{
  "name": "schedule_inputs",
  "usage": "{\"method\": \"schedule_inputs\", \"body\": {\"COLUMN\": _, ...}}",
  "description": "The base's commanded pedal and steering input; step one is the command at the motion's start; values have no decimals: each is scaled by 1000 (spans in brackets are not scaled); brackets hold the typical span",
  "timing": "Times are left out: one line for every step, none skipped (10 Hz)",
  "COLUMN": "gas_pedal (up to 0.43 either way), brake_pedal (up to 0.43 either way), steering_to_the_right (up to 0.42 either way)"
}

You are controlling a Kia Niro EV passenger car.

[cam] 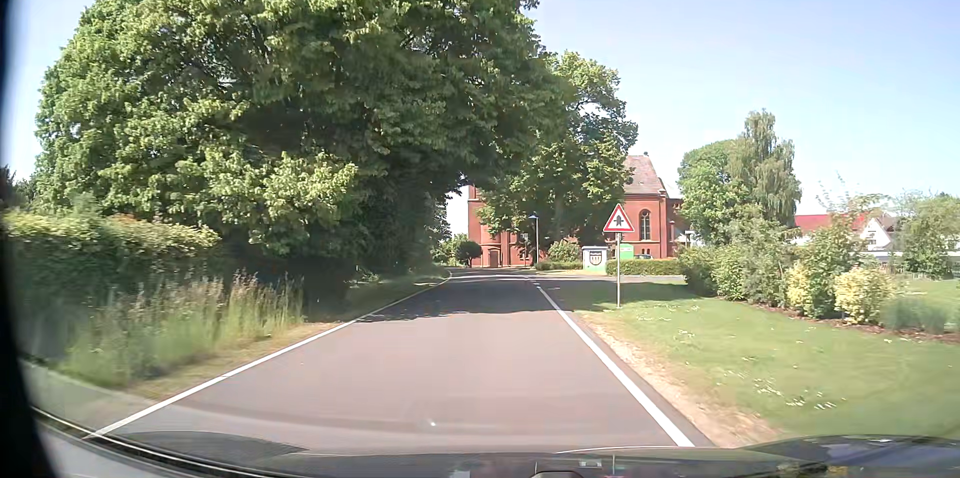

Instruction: Follow the waypoints while adhering to traffic rules and regulations

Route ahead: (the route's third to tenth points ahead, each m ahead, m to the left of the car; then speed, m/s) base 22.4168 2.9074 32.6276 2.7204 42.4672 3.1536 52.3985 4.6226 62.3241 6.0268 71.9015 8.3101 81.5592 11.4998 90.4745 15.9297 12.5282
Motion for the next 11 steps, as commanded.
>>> {"method": "schedule_inputs", "body": {"gas_pedal": 169, "brake_pedal": 0, "steering_to_the_right": 3}}
{"method": "schedule_inputs", "body": {"gas_pedal": 169, "brake_pedal": 0, "steering_to_the_right": 3}}
{"method": "schedule_inputs", "body": {"gas_pedal": 169, "brake_pedal": 0, "steering_to_the_right": 3}}
{"method": "schedule_inputs", "body": {"gas_pedal": 169, "brake_pedal": 0, "steering_to_the_right": 3}}
{"method": "schedule_inputs", "body": {"gas_pedal": 169, "brake_pedal": 0, "steering_to_the_right": 3}}
{"method": "schedule_inputs", "body": {"gas_pedal": 169, "brake_pedal": 0, "steering_to_the_right": 3}}
{"method": "schedule_inputs", "body": {"gas_pedal": 169, "brake_pedal": 0, "steering_to_the_right": 2}}
{"method": "schedule_inputs", "body": {"gas_pedal": 169, "brake_pedal": 0, "steering_to_the_right": 2}}
{"method": "schedule_inputs", "body": {"gas_pedal": 157, "brake_pedal": 0, "steering_to_the_right": 0}}
{"method": "schedule_inputs", "body": {"gas_pedal": 157, "brake_pedal": 0, "steering_to_the_right": -7}}
{"method": "schedule_inputs", "body": {"gas_pedal": 157, "brake_pedal": 0, "steering_to_the_right": -9}}
